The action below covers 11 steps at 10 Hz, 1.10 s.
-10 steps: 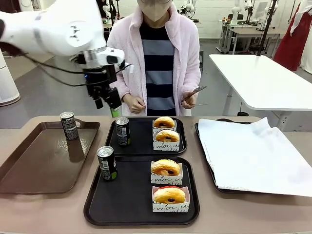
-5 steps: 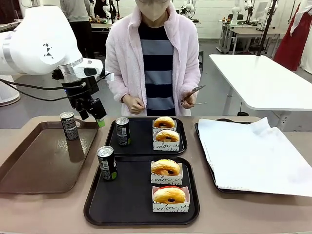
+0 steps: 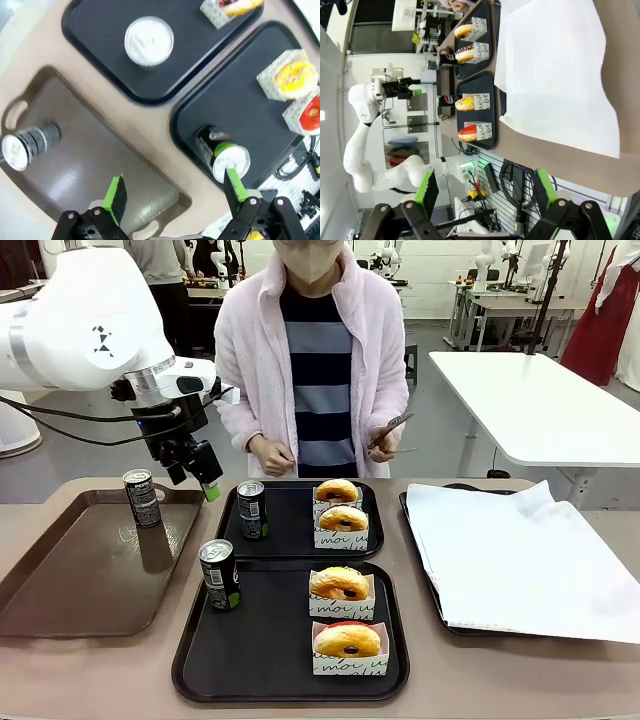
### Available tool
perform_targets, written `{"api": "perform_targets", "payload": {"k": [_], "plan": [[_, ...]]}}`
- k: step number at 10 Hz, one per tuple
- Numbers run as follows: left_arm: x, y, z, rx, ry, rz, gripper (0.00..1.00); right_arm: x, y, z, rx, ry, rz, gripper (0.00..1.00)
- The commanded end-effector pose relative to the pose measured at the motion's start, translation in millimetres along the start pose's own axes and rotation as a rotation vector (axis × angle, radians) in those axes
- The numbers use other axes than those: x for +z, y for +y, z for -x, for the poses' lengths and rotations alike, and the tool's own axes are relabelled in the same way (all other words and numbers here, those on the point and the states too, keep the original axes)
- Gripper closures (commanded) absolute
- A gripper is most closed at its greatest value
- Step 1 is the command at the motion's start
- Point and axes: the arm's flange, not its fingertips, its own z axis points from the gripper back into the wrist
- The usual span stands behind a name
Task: Set up donuts and drinks on trays.
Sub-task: Pick up one Pepsi coke from the Handle tray and place it on the Flat Tray without a Pepsi coke.
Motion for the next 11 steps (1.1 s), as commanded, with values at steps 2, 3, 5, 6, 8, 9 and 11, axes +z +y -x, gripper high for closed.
{"api": "perform_targets", "payload": {"k": [2, 3, 5, 6, 8, 9, 11], "plan": [[8, 19, 94, 0.182, 0.177, -0.077, 0.00, 1, 0, -1, 0.018, -0.013, -0.023, 0.00], [9, 12, 129, 0.277, 0.177, -0.121, 0.00, 1, 0, -1, 0.018, -0.013, -0.023, 0.00], [23, 9, 150, 0.414, 0.131, -0.228, 0.00, 1, 0, -1, 0.018, -0.013, -0.023, 0.00], [2, 24, 128, 0.272, 0.176, -0.103, 0.00, 1, 0, -1, 0.018, -0.013, -0.023, 0.00], [2, 24, 128, 0.272, 0.176, -0.103, 0.00, 1, 0, -1, 0.018, -0.013, -0.023, 0.00], [2, 24, 128, 0.272, 0.176, -0.103, 0.00, 1, 0, -1, 0.018, -0.013, -0.023, 0.00], [10, 57, 158, 0.368, 0.030, 0.023, 0.00, 1, 0, -1, 0.018, -0.013, -0.023, 0.00]]}}
